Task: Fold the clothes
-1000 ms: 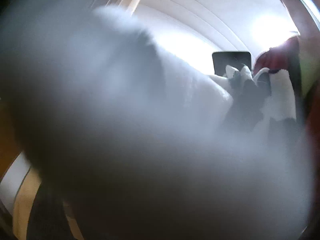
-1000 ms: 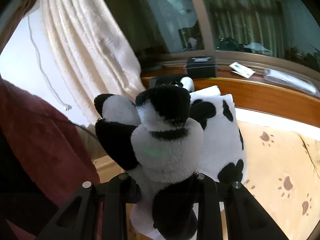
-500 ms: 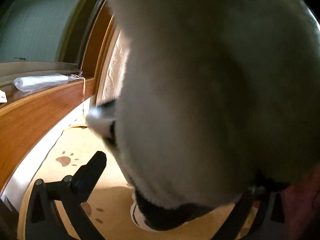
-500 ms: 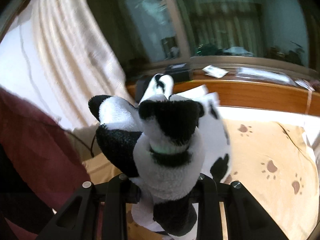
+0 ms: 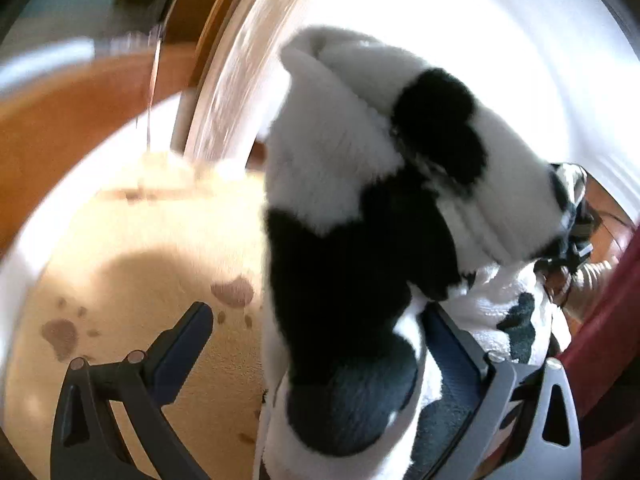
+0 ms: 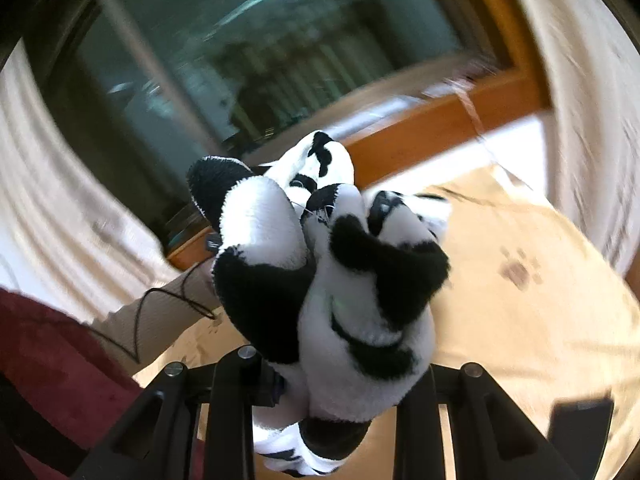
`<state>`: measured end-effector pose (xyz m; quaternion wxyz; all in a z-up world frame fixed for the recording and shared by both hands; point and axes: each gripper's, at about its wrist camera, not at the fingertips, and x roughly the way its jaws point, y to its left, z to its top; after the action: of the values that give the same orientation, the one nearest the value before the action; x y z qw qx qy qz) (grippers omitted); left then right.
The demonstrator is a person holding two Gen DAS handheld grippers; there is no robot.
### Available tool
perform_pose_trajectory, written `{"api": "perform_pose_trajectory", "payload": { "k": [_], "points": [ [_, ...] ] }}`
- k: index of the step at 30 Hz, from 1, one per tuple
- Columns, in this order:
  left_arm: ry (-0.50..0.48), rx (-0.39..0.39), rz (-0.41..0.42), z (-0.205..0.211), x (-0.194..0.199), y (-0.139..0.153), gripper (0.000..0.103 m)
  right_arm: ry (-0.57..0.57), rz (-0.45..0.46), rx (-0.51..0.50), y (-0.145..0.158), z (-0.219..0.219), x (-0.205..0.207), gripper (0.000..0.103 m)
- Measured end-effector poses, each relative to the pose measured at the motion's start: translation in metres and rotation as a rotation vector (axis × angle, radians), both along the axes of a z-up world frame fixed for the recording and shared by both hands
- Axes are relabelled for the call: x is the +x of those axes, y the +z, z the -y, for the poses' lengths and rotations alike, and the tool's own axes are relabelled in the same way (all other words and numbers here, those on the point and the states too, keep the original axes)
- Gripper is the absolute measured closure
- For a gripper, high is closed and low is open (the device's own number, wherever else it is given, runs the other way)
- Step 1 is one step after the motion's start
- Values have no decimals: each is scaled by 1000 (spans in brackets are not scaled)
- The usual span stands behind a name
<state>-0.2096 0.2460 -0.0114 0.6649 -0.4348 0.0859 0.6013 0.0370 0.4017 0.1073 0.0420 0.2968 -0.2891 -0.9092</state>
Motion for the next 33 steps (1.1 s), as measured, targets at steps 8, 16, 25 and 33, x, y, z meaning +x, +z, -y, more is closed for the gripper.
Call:
{"api": "perform_pose_trajectory", "payload": {
  "k": [8, 16, 25, 33],
  "points": [
    [19, -331, 95, -81, 3, -25, 0, -155, 85, -255, -91, -57, 55, 73],
    [-76, -473, 66, -68, -1, -50, 0, -215, 54, -452, -138, -64, 85, 73],
    [-131, -549, 264, -79, -5, -89, 0, -230, 31, -503, -154, -67, 98, 72],
    [-213, -552, 242, -80, 22, -91, 12, -240, 35, -496, -155, -67, 91, 72]
  ]
}}
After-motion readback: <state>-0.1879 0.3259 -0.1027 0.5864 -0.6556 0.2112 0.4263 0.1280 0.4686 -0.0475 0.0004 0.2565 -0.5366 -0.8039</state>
